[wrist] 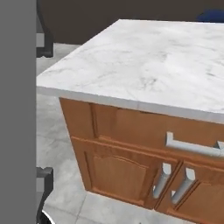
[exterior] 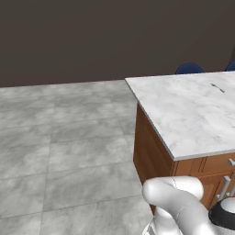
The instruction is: Take the pizza cutter from the drawer on the right and place it on the dining counter for cutting.
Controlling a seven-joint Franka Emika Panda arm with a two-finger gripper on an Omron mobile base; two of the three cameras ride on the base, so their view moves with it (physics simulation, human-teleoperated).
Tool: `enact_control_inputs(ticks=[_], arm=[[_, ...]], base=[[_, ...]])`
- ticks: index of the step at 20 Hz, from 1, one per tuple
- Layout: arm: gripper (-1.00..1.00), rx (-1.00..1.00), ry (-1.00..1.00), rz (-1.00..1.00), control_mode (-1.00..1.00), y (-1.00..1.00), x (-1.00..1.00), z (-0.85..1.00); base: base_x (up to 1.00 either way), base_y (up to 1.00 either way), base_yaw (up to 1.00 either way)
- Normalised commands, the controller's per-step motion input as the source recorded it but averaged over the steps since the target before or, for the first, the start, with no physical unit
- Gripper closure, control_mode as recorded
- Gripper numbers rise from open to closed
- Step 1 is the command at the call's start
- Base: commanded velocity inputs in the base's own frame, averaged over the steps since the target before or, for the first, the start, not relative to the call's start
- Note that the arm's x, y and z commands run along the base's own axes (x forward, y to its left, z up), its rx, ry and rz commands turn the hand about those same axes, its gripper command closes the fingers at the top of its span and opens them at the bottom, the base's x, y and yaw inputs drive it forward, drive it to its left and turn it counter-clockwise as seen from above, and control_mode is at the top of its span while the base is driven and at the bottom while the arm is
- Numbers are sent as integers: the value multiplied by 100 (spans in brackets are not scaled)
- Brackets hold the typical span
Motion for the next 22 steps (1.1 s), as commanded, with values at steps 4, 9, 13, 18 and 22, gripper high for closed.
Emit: enact_control_inputs(ticks=[4, 9, 13, 18, 22], arm=[[-100, 17, 0, -20, -100, -51, 1, -42], [-100, 22, 0, -21, -100, -62, 3, -19], [-100, 21, -3, -19, -100, -45, 19, -18], [-100, 19, -14, -9, -100, -40, 20, -22], [-100, 6, -21, -2, -100, 0, 7, -45]], base=[[0, 0, 0], [0, 0, 0], [0, 0, 0], [0, 0, 0], [0, 0, 0]])
